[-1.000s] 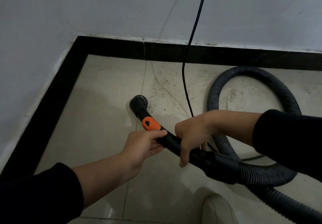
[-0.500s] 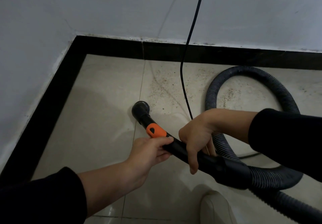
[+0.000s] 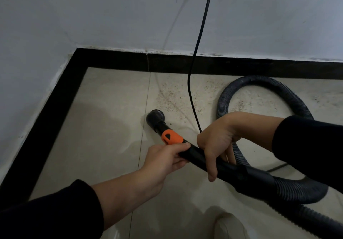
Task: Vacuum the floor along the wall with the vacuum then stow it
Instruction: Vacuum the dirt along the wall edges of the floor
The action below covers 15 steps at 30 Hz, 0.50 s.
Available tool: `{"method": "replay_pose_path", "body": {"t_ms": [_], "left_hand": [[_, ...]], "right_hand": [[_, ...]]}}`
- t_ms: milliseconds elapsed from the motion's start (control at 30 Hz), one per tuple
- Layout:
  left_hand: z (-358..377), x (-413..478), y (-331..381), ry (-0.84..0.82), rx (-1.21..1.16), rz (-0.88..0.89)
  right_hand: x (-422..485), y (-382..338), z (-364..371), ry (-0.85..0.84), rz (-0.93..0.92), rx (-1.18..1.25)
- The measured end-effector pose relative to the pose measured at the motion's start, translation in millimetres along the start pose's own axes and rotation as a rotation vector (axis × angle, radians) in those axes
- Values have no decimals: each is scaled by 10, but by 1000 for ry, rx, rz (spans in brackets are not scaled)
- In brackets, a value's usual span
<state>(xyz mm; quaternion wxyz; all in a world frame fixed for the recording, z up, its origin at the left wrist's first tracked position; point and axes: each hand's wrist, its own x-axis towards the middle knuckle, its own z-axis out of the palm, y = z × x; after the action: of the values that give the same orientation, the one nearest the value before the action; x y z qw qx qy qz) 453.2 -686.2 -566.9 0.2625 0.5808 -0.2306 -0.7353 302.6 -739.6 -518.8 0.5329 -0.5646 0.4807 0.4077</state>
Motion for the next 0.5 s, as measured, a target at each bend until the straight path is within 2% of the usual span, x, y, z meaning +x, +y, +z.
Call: {"method": "replay_pose_path", "body": {"t_ms": [500], "left_hand": [[-25, 310, 177, -19, 11, 48]], "right_hand": [[104, 35, -221, 85, -20, 81]]}}
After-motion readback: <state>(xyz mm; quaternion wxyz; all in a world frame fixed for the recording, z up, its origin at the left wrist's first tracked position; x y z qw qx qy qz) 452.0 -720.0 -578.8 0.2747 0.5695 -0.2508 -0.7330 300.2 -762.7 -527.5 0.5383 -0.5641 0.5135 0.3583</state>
